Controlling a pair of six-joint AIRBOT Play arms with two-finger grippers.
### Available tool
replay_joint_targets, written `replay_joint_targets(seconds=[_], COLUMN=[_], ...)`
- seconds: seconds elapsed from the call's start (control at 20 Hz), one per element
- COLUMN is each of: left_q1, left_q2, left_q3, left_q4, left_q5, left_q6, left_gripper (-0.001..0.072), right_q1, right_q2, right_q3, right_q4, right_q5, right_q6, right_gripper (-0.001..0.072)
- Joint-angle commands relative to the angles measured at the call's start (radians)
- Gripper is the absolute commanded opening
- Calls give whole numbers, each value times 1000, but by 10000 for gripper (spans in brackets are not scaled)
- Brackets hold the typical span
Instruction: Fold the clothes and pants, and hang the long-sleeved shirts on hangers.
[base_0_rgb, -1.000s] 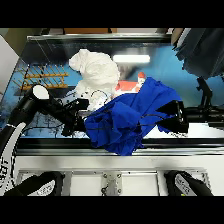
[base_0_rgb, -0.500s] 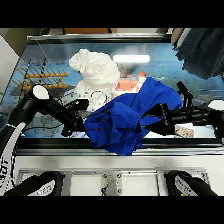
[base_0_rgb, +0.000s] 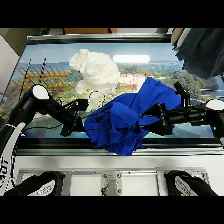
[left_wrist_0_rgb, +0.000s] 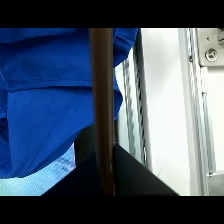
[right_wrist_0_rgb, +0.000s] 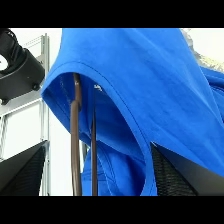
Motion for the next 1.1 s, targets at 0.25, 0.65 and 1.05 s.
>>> replay_joint_targets(seconds=[0.25,0.65,1.05], left_q1=[0,0,0], left_q2=[0,0,0], left_q3=[1,1,1], left_q4=[-7,-7,-7], left_q5=[0,0,0], left_q6=[0,0,0], left_gripper=[9,9,9], right_q1=[1,1,1], right_q2=[-1,-1,-1], right_q3=[0,0,0], right_q4=[2,1,1], right_q5=[-1,-1,-1], right_q6=[0,0,0], right_gripper=[720,533,10])
